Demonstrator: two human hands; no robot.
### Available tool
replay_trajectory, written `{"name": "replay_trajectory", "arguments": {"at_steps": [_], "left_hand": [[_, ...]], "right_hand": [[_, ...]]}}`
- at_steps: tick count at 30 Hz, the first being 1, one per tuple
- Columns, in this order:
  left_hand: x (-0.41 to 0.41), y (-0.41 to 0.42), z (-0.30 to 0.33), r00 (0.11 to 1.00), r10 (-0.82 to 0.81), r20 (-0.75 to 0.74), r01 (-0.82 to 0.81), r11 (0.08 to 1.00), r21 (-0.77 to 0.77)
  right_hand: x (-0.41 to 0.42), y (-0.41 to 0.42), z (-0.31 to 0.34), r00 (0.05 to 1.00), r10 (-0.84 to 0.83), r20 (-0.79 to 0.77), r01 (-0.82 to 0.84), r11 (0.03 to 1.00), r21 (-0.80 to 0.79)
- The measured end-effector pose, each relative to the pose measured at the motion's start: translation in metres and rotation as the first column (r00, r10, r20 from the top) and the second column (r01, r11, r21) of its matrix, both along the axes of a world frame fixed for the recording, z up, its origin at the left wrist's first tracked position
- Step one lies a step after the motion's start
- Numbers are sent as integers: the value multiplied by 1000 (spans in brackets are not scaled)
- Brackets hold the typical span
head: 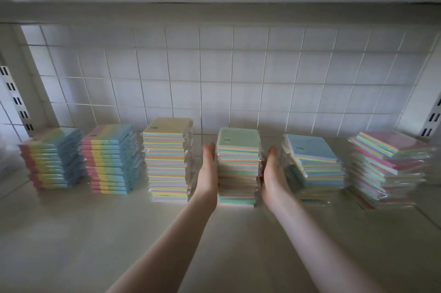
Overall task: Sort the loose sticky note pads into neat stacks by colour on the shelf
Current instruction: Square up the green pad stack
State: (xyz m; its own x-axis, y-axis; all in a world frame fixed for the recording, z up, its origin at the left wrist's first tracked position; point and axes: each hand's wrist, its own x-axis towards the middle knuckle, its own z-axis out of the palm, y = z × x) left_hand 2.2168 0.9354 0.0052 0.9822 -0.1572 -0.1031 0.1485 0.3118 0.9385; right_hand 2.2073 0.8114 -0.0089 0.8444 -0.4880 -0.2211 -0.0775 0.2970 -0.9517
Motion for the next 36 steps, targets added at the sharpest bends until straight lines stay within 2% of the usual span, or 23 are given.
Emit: {"name": "replay_trajectory", "arguments": {"at_steps": [3,8,15,17,20,23,31,36], "left_hand": [[2,-2,10,1000,12,14,-12,1000,13],[-3,-2,17,999,35,-2,-35,996,80],[-10,-1,24,998,-15,55,7,988,152],[-8,1,21,995,-33,98,18,989,150],[-4,3,19,979,-60,194,51,997,51],[1,2,22,979,-102,174,100,995,18],[3,-2,27,995,-75,63,70,994,80],[6,2,26,996,-52,68,52,999,3]], "right_hand": [[1,5,9,1000,27,-4,-27,998,55],[-3,9,15,994,98,-41,-95,994,59],[-3,11,18,991,133,-19,-130,986,105],[-4,11,19,996,85,-9,-84,995,61],[-4,3,23,995,29,99,-36,997,66],[-5,3,31,990,26,137,-38,996,85],[-6,19,37,992,111,60,-107,992,-66],[-9,22,44,990,132,42,-125,981,-147]]}}
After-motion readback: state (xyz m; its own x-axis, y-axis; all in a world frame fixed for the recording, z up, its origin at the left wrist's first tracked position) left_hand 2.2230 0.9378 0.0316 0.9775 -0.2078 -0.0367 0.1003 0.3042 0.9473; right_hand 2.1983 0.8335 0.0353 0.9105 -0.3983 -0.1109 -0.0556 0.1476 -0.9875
